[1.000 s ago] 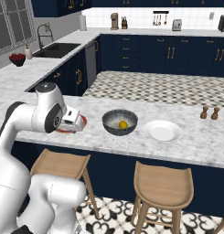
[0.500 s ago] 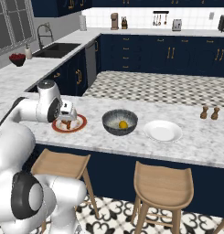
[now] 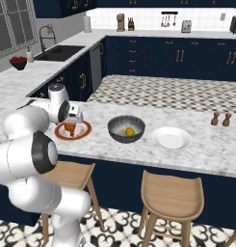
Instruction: Pick the chicken drumstick and lemon from their plates and place them in the bowl. Then put the bowl in the fridge.
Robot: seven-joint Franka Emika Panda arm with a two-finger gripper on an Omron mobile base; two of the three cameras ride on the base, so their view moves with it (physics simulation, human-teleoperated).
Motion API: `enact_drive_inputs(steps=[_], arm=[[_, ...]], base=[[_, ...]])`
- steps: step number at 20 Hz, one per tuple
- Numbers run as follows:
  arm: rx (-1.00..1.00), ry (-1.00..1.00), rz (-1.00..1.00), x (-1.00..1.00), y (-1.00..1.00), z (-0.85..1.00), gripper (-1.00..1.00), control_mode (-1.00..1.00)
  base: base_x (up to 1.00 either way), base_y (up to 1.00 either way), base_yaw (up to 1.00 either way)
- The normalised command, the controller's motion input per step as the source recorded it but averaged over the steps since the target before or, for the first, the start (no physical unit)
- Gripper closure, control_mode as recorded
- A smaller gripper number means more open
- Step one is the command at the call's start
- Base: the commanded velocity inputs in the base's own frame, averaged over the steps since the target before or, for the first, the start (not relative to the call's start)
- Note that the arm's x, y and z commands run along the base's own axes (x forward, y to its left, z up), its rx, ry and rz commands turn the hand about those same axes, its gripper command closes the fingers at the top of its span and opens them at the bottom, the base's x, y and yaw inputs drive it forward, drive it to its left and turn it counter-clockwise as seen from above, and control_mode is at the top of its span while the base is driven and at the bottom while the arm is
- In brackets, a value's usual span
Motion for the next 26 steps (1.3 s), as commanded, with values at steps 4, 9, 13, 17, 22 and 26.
enact_drive_inputs(steps=[4, 9, 13, 17, 22, 26], arm=[[0.0, 0.0, 0.03, 0.6, 0.09, -0.68, -1.0, -1.0], [-0.01, 0.01, 0.01, 0.56, 0.21, -0.67, -1.0, -1.0], [-0.01, 0.07, 0.0, 0.41, 0.27, -0.45, -1.0, -1.0], [0.0, 0.05, 0.0, 0.25, 0.07, -0.31, -1.0, -1.0], [0.0, 0.04, 0.0, 0.32, 0.02, -0.17, -1.0, -1.0], [0.0, 0.04, 0.0, 0.36, 0.03, -0.25, -1.0, -1.0]], base=[[0.0, 0.0, 0.0], [0.0, 0.0, 0.0], [0.0, 0.0, 0.0], [0.0, 0.0, 0.0], [0.0, 0.0, 0.0], [0.0, 0.0, 0.0]])
